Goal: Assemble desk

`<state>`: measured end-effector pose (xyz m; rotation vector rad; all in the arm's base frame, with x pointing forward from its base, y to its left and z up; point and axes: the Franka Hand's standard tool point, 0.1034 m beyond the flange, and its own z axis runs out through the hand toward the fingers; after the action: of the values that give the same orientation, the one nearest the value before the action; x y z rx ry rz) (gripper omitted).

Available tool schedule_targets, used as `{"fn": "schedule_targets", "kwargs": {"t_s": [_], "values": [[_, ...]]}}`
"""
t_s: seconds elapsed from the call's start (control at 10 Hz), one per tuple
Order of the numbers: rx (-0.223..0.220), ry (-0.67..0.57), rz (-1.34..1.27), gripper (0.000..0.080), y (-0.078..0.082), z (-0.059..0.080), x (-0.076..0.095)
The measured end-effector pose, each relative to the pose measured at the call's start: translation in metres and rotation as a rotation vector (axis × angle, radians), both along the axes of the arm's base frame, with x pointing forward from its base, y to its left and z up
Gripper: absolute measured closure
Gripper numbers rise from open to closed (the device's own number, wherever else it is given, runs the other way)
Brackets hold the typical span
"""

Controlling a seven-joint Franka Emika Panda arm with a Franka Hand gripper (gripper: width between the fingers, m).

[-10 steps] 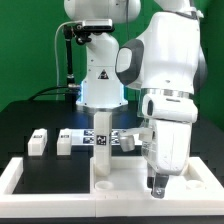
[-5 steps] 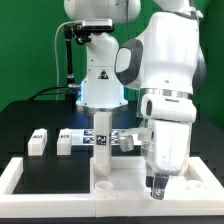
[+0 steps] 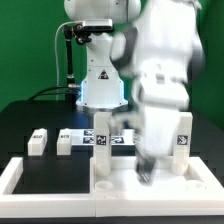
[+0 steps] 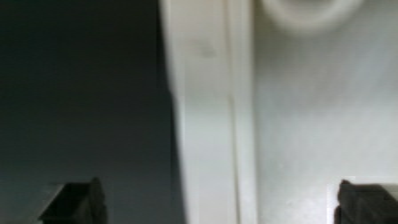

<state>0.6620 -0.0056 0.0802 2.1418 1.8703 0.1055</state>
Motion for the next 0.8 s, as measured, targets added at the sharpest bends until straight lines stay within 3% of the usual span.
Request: {"fn": "schedule_targets", "kwargs": {"t_s": [0.1, 0.2, 0.6, 0.7, 0.8], "values": [[0.001, -0.002, -0.032, 0.0150, -0.018, 0.010, -0.004], [0.005, 0.000, -0.071, 0.0150, -0.029, 0.006, -0.005], [0.059, -0.036, -0.268, 0.0150, -0.027, 0.005, -0.006], [0.070, -0.036, -0.323, 0.0150, -0.036, 0.006, -0.007], [0.071, -0.002, -0.384, 0.0150, -0.059, 0.020, -0.005]]}}
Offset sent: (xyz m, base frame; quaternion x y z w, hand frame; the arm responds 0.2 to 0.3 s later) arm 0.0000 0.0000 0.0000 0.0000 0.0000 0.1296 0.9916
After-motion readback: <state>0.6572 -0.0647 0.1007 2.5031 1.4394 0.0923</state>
